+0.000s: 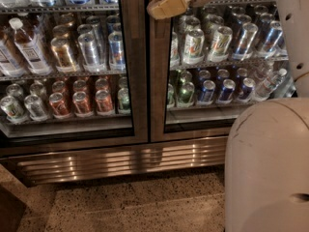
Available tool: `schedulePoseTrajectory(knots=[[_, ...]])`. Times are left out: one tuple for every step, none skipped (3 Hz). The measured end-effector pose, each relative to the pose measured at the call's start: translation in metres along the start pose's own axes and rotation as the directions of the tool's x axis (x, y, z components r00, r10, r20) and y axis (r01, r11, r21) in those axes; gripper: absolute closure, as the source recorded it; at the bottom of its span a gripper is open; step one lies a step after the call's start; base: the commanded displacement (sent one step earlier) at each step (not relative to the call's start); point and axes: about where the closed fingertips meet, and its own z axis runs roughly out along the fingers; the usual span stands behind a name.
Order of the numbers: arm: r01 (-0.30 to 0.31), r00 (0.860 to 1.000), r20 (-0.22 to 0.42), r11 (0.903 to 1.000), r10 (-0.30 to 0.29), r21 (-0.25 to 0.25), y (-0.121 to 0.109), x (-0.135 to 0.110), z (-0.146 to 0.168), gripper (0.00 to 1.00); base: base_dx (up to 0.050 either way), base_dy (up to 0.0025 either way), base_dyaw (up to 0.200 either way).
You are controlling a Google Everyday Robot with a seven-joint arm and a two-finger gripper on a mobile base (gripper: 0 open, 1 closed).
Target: Open right fridge door
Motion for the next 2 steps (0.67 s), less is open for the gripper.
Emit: schedulePoseTrajectory(knots=[[0.0, 1.0, 0.0, 1.0, 0.0, 0.0, 0.0, 0.0, 0.0, 1.0, 0.0, 0.0, 0.0], [0.026, 0.999, -0.03, 0.998, -0.024, 0.059, -0.012, -0.005, 0.006, 1.0, 0.0, 0.0, 0.0]])
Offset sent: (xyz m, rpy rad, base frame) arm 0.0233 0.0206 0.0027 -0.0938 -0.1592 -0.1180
